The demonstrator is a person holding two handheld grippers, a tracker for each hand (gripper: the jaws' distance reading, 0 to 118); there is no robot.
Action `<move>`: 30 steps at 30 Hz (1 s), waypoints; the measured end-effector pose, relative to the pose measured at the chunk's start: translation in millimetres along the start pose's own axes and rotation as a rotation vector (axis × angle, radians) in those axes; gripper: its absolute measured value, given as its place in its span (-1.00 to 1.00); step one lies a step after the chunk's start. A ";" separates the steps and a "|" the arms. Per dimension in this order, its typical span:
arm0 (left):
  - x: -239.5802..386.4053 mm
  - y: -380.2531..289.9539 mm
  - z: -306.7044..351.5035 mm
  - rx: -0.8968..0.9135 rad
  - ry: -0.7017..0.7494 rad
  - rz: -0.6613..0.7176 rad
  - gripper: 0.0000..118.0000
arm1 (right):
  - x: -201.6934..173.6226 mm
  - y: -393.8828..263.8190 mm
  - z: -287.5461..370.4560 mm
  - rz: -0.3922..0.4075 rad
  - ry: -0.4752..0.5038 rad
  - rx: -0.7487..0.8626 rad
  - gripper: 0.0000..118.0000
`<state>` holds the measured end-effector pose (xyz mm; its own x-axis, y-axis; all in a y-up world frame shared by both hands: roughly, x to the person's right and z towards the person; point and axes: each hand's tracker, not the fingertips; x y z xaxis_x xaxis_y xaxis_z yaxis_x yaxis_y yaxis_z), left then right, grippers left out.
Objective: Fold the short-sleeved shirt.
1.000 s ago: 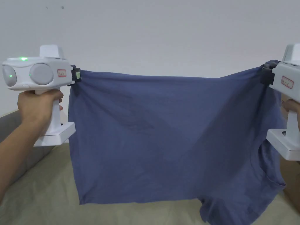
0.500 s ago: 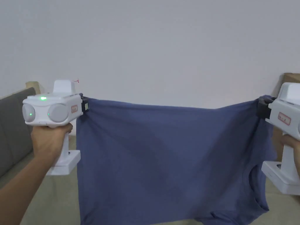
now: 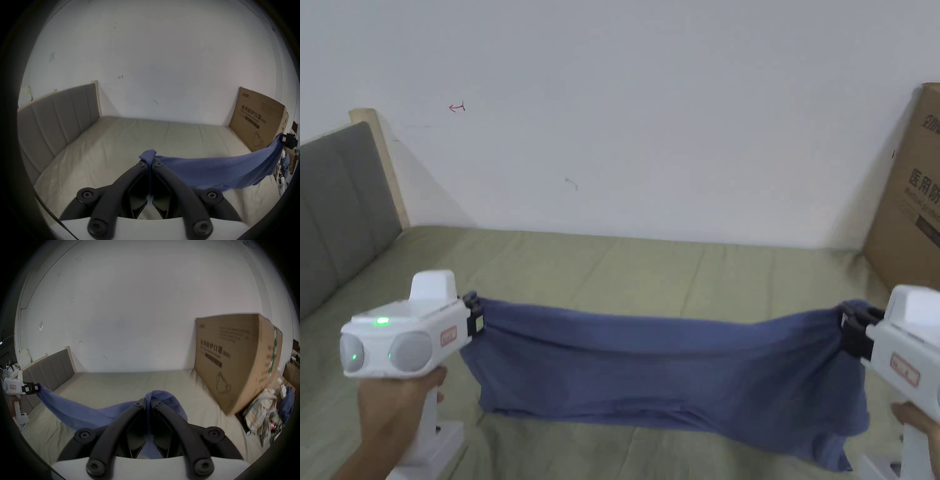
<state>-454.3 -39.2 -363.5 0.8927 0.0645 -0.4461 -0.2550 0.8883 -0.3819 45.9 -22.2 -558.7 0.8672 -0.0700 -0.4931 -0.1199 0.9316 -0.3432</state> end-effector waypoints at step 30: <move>-55.8 -286.0 228.5 -0.343 0.058 0.023 -0.99 | -34.9 -277.3 268.6 -0.156 -0.023 -0.333 -0.96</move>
<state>-346.2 -192.9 -44.4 0.8649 0.0481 -0.4997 -0.3940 0.6817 -0.6164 178.7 -182.2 -231.6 0.8975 -0.1910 -0.3976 -0.1326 0.7428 -0.6562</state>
